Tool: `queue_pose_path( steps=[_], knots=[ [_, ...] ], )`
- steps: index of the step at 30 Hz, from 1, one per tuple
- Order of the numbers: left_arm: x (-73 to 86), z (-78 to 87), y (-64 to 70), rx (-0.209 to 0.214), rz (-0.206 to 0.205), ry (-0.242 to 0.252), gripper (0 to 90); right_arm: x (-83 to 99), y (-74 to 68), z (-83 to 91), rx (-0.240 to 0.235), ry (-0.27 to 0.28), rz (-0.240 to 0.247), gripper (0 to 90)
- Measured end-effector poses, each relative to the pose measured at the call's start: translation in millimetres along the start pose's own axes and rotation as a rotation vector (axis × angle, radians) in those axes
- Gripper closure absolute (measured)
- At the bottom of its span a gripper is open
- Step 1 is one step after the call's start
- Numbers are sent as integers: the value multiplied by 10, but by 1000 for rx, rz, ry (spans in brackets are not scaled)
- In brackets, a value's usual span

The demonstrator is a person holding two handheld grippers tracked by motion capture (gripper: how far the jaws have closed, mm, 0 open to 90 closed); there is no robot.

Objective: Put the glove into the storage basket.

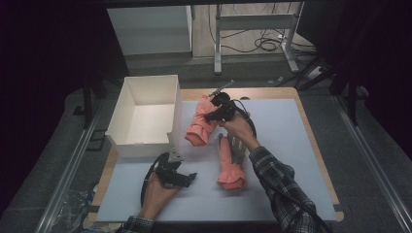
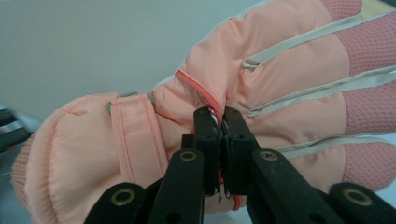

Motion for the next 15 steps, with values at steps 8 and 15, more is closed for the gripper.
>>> queue_pose_path(
  steps=[8, 15],
  knots=[
    [-2, -1, -2, -2, -1, 2, 46, -21, -215, 402, -76, 36, 86, 858],
    [-1, 0, -3, -3, -2, -1, 46, 164, -301, 758, -126, 41, 159, 857]
  ],
)
Point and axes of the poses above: each handheld gripper's, and its own axes: z roughly backward along the jaws, x roughly out of its underside, y roughly to its right, the point moved 6 cm from there along -z, roughly forward along the jaws, and after that the axes turned 9 degrees about x, right-handed, at the moved point
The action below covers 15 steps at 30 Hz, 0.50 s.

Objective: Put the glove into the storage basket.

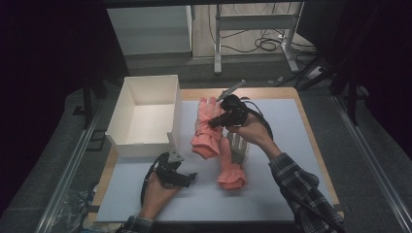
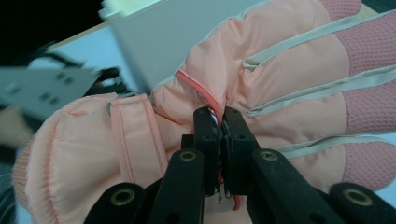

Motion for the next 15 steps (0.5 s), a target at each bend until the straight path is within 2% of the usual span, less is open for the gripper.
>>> queue_pose_path(
  steps=[7, 12, 15],
  knots=[
    [-1, 0, 2, 0, 1, 1, 46, 285, -107, 295, -22, -30, 58, 855],
    [-1, 0, 2, 0, 0, 1, 46, 536, -153, 396, -14, -77, 96, 854],
    [-2, -1, 3, 1, 2, 3, 46, 665, -130, 407, -13, -97, 99, 854]
  ],
)
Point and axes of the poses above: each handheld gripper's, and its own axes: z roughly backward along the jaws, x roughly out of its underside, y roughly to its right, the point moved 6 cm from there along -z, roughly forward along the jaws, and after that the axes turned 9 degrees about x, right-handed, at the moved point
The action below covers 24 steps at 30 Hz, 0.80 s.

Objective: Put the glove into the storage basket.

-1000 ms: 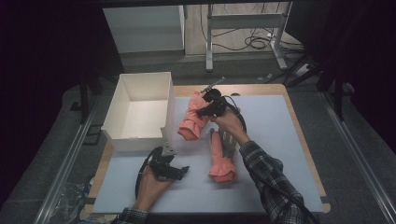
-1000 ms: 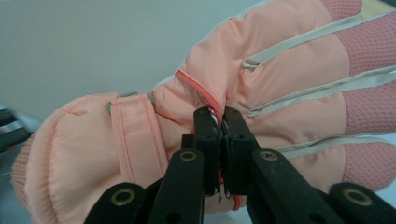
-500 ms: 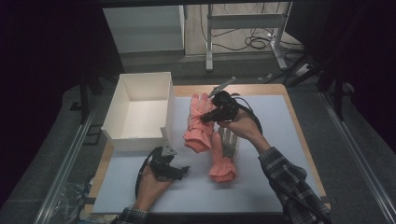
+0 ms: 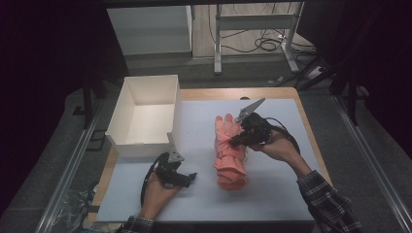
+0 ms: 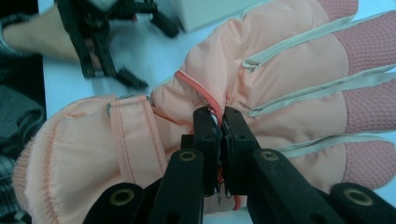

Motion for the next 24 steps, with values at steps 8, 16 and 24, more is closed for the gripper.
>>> queue_pose_path(
  steps=[8, 16, 24],
  knots=[
    [0, 0, 0, 0, 0, 0, 46, 230, 24, -202, -7, -46, -15, 850],
    [2, 2, -1, 0, -3, -3, 46, 341, 25, -391, 37, -82, -8, 836],
    [2, 1, 2, 1, 0, -2, 46, 478, 55, -484, 29, -70, -85, 776]
  ],
)
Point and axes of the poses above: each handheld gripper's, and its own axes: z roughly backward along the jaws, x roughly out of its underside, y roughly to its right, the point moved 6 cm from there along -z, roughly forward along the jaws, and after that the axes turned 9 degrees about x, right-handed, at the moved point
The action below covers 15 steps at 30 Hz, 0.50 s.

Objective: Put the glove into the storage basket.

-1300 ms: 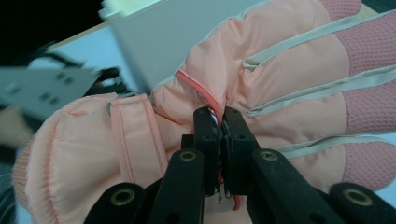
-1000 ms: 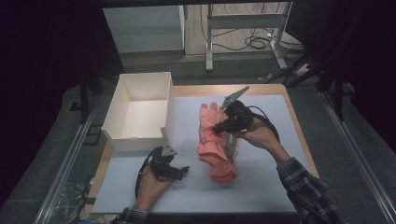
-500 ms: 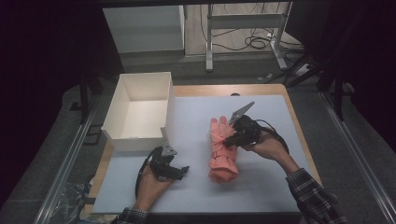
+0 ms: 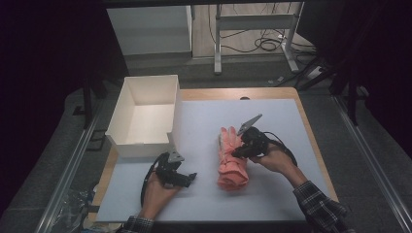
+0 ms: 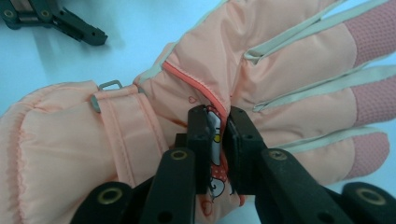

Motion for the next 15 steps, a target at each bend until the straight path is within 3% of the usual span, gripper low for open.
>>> queue_pose_path(
  steps=[5, 8, 12, 15],
  knots=[
    [0, 0, -1, 0, -1, -1, 46, 31, 38, 78, -7, 79, -64, 626],
    [-1, 1, -3, -1, -4, -1, 46, 30, 60, 185, -3, 145, -93, 597],
    [-2, -1, -2, -2, -1, 2, 46, 27, 92, 348, 36, 210, -109, 564],
    [-2, -1, -2, -2, -1, 2, 46, 67, 104, 431, 81, 219, -102, 543]
  ],
)
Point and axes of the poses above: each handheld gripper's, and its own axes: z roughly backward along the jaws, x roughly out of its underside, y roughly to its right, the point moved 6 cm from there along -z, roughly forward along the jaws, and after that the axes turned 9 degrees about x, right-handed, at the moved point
